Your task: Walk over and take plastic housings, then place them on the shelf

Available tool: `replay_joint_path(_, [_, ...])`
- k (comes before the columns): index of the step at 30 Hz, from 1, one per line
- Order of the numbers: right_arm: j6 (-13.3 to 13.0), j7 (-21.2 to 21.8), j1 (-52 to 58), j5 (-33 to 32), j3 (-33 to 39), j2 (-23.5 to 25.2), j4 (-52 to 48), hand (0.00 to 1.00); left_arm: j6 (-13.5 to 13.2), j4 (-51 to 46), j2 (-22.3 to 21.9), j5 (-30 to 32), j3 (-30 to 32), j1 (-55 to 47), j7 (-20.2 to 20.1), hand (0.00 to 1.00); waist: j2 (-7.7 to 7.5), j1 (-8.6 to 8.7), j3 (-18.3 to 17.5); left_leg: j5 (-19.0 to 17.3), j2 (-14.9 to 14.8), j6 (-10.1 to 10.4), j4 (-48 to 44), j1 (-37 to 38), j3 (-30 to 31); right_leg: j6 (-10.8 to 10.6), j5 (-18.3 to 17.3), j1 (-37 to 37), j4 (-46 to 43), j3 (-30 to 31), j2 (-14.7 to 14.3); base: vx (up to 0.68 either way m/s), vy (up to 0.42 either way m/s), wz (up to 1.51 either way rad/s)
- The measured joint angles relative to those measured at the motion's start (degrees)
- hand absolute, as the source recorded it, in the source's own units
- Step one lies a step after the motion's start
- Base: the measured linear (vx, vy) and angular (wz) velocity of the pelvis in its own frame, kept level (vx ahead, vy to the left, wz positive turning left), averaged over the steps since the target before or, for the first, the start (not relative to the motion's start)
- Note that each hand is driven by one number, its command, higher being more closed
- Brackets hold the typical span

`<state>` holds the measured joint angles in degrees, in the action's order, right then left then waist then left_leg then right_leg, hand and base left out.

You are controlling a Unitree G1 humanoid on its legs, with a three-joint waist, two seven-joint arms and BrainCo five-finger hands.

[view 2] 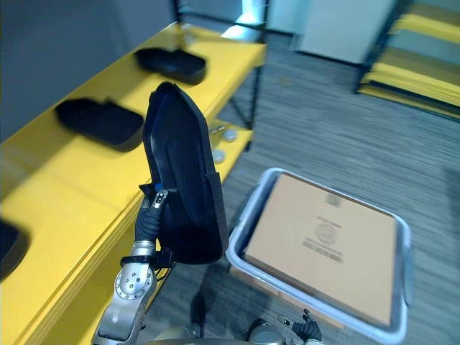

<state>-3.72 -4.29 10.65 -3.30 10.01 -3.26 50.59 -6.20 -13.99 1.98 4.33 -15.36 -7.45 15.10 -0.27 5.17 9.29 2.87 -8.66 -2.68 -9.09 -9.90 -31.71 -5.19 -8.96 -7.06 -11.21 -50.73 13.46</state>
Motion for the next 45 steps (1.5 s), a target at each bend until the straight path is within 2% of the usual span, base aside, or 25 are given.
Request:
replay_joint_path(3, [-0.1, -0.6, -1.0, 0.1, 0.2, -0.3, 0.2, 0.0, -1.9, -0.2, 0.7, -1.5, -3.9, 2.2, -0.1, 1.0, 0.6, 0.1, -0.5, -1.0, 3.0, -0.7, 4.0, -0.2, 1.4, -1.6, -0.3, -1.7, 1.1, -4.9, 1.8, 0.03, 0.109, 1.06])
replay_joint_path(4, [-0.1, -0.7, -2.0, 0.1, -0.4, -0.2, 0.1, 0.0, -2.0, -0.3, 0.5, -1.6, -5.5, 3.0, -0.2, 1.0, 0.74, 0.34, -0.6, 0.0, 4.4, -0.8, 5.1, -0.2, 1.6, -3.1, 0.7, -2.7, 1.0, -7.0, 1.8, 0.09, 0.141, 0.84])
replay_joint_path(7, [0.0, -0.7, -4.0, 0.5, -2.2, 1.2, 0.1, 0.0, -1.9, -0.3, 0.3, -1.4, -8.0, 5.3, -1.1, 1.0, 0.17, 0.29, -0.7, -0.3, 8.1, -2.1, 5.9, -0.2, 5.2, -2.8, 1.5, -4.3, -1.3, -9.4, 4.4, 0.1, 0.134, 0.79])
replay_joint_path(8, [0.1, -0.7, -4.7, 0.6, -2.1, 1.8, 0.0, 0.0, -1.9, -0.3, 0.4, -1.4, -8.3, 5.9, -1.3, 1.0, 0.28, 0.24, -0.7, -1.2, 9.6, -3.2, 5.5, 0.1, 6.9, 0.6, 1.2, -3.6, -6.3, -5.2, 6.7, 0.13, 0.158, 0.87])
replay_joint_path(9, [0.2, -0.6, -4.7, 0.7, -2.1, 2.1, -0.3, 0.0, -1.9, -0.3, 0.5, -1.4, -8.8, 6.1, -1.2, 1.0, 0.58, 0.33, -0.7, -1.7, 9.9, -3.7, 5.7, 1.0, 8.6, 5.7, 1.2, -1.2, -12.5, 2.2, 8.3, 0.12, 0.126, 0.75])
replay_joint_path(10, [0.0, -0.5, -4.7, 0.7, -2.1, 1.8, -0.5, 0.0, -1.9, -0.2, 0.5, -1.4, -9.1, 6.2, -1.1, 1.0, 0.89, 0.38, -0.7, -1.8, 9.8, -3.8, 6.1, 1.8, 10.1, 6.7, -0.4, 0.7, -15.7, 8.9, 8.2, 0.15, 0.095, 1.15])
replay_joint_path(11, [-0.3, -0.6, -4.3, 0.5, -2.1, 1.8, -0.5, 0.0, -2.0, 0.5, 0.7, -1.4, -9.3, 7.0, -0.8, 1.0, 1.08, 0.78, -0.8, -2.1, 10.0, -4.0, 6.8, 2.8, 15.1, 5.0, -6.8, 3.6, -16.6, 23.4, 2.5, 0.18, 0.057, 1.33])
replay_joint_path(12, [-0.2, -0.7, -4.4, 0.3, -2.0, 1.8, -0.6, 0.0, -2.1, 1.2, 0.6, -1.4, -9.3, 7.3, -0.4, 1.0, 0.88, 0.57, -0.8, -2.0, 10.4, -4.0, 7.3, 3.9, 17.3, 5.3, -9.0, 5.2, -16.7, 28.9, -0.6, 0.18, 0.023, 1.45])
replay_joint_path(15, [-0.3, -0.8, -4.1, -1.2, -2.1, 1.5, -0.6, 0.0, -2.1, 3.9, 0.7, -1.4, -8.5, 6.9, 0.3, 1.0, 0.95, 0.57, -0.8, -1.8, 11.8, -3.6, 8.4, 7.5, 25.5, 5.9, -12.0, 9.8, -16.7, 37.3, -6.8, 0.19, -0.024, 1.48])
replay_joint_path(17, [-0.3, -0.8, -4.1, -1.3, -2.2, 1.4, -1.4, 0.0, -2.1, 4.1, 0.7, -1.3, -8.1, 5.6, 0.7, 1.0, 0.96, 0.39, -1.1, -1.5, 12.2, -2.8, 8.1, 7.7, 29.1, 5.2, -11.3, 13.1, -13.9, 40.8, -8.7, 0.16, -0.057, 1.45])
replay_joint_path(18, [-0.4, -0.8, -3.6, -1.4, -2.5, 1.7, -1.5, 0.0, -2.2, 4.1, 0.7, -1.3, -7.3, 4.5, 1.2, 1.0, -0.23, 0.09, -1.7, -1.8, 13.6, -2.0, 8.1, 8.0, 30.3, 4.9, -6.5, 13.5, -8.4, 41.7, -7.7, 0.15, -0.061, 1.24])
replay_joint_path(19, [-0.2, -0.8, -3.5, -1.6, -2.9, 1.7, -1.1, 0.0, -2.4, 4.2, 0.6, -1.3, -6.7, 3.7, 1.4, 1.0, -0.84, 0.03, -1.8, -2.3, 14.2, -1.2, 8.3, 8.6, 30.3, 4.0, -3.1, 13.2, -8.6, 41.1, -6.6, 0.18, -0.086, 0.88])
replay_joint_path(21, [-0.1, -0.8, -3.4, -1.8, -3.4, 1.5, -0.2, 0.0, -2.4, 4.6, 0.3, -0.9, -5.3, 0.4, 1.5, 1.0, 0.4, -0.75, -3.0, -4.1, 11.0, 0.5, 7.3, 8.7, 23.6, 4.4, -2.6, 10.6, -5.4, 37.9, -7.1, 0.2, -0.122, 0.53])
replay_joint_path(24, [0.1, -0.9, -3.1, -1.8, -3.4, 1.3, -0.2, 0.0, -2.4, 4.4, 0.2, -0.9, -4.9, -1.7, 1.2, 1.0, 1.09, -1.72, -3.6, -3.2, 10.4, 1.2, 9.0, 10.0, 23.3, 4.7, -1.8, 7.8, -2.2, 36.7, -8.1, 0.18, -0.101, 0.19])
replay_joint_path(33, [0.0, -1.1, -1.2, -0.6, -3.4, 3.4, -0.7, 0.0, -2.6, 1.9, 0.3, -1.0, -3.3, -5.9, -0.1, 1.0, -1.52, -2.93, -5.1, -3.3, 10.1, 1.4, 9.8, 11.0, 20.3, 4.4, 1.2, 4.3, 3.6, 36.8, -9.0, 0.08, -0.009, -0.02])
replay_joint_path(34, [-0.1, -1.1, -1.2, -0.6, -3.4, 3.4, -0.8, 0.0, -2.6, 1.4, 0.3, -1.0, -3.0, -5.9, -0.1, 1.0, -1.61, -2.83, -5.1, -3.6, 10.2, 1.9, 9.0, 10.4, 20.3, 4.4, 1.2, 4.4, 3.6, 36.5, -8.7, -0.04, 0.046, 0.24])
replay_joint_path(35, [-0.2, -1.1, -1.2, -0.6, -3.4, 3.4, -0.8, 0.0, -2.6, 0.5, 0.1, -1.0, -3.0, -5.8, -0.1, 1.0, -1.62, -2.7, -4.9, -6.2, 9.6, 4.8, 6.5, 8.7, 18.2, 4.4, 1.2, 4.6, 3.6, 35.6, -8.1, -0.06, 0.047, 0.34])
replay_joint_path(36, [-0.4, -1.1, -1.2, -0.6, -3.3, 3.3, -0.4, 0.0, -2.7, 0.2, -0.2, -1.0, -2.6, -5.3, -0.1, 1.0, -1.42, -2.63, -4.8, -10.2, 7.3, 4.5, 2.0, 6.3, 12.0, 4.4, 1.2, 5.4, 3.3, 34.4, -7.7, -0.06, 0.053, 0.38])
replay_joint_path(37, [-0.3, -1.1, -1.3, -0.6, -3.3, 3.1, -0.3, 0.0, -2.7, 0.2, -0.5, -1.0, -2.6, -4.8, -0.1, 1.0, -1.25, -2.63, -4.8, -11.6, 5.6, 4.3, -1.5, 5.0, 8.4, 4.4, 1.2, 5.8, 3.0, 33.9, -7.2, -0.08, 0.094, 0.39])
replay_joint_path(38, [-0.2, -1.1, -1.6, -0.6, -3.2, 2.2, 0.2, 0.0, -2.9, 0.1, -0.9, -1.4, -2.4, -4.5, 0.0, 1.0, -1.4, -2.69, -4.6, -13.3, 2.0, 2.4, -7.9, 1.9, 3.4, 4.0, 0.9, 7.3, 2.1, 33.2, -5.8, -0.07, 0.161, 0.31])
replay_joint_path(40, [-0.1, -1.5, -1.9, -0.6, -3.0, 1.1, 0.9, 0.0, -3.0, 0.1, -1.4, -1.6, -2.1, -4.4, 0.0, 1.0, -1.34, -2.19, -4.6, -14.7, -1.9, 1.1, -15.3, -0.4, 2.4, 3.3, 0.6, 8.7, 0.5, 33.2, -3.0, -0.06, 0.249, 0.23])
replay_joint_path(42, [-0.1, -1.8, -1.9, -0.6, -3.0, -0.1, 1.7, 0.0, -3.2, 0.1, -1.3, -2.2, -2.0, -4.3, -0.1, 1.0, -1.42, -0.45, -4.6, -14.8, -7.5, 1.6, -19.8, -0.4, 4.1, -0.2, 1.4, 8.5, -0.1, 33.3, 1.4, -0.01, 0.433, 0.22])
replay_joint_path(43, [-0.1, -1.9, -2.0, -0.6, -2.8, -0.4, 2.1, 0.0, -3.2, 0.1, -1.4, -2.4, -2.1, -4.2, -0.1, 1.0, -1.27, 0.09, -4.6, -14.4, -8.7, 2.2, -19.1, 0.0, 5.2, -1.3, 1.6, 8.5, -0.3, 33.2, 2.3, 0.01, 0.57, 0.23])
replay_joint_path(44, [0.1, -2.0, -1.7, -0.6, -1.7, -1.1, 2.2, 0.0, -3.2, 0.2, -2.1, -2.8, -2.7, -3.7, -0.1, 1.0, 0.07, 0.56, -5.2, -9.4, -10.5, 3.7, -13.4, 1.3, 8.6, -4.3, 2.3, 8.9, -0.6, 32.8, 3.6, 0.02, 0.516, 0.18])
replay_joint_path(45, [0.4, -2.1, -1.7, -0.6, -0.8, -1.6, 3.3, 0.0, -3.3, 0.7, -3.0, -3.5, -3.2, -2.6, -0.1, 1.0, 1.02, 0.49, -5.8, -10.6, -9.3, 11.0, -11.1, 1.9, 14.4, -6.6, 3.2, 9.3, -0.2, 32.7, 4.6, 0.02, 0.554, 0.23])
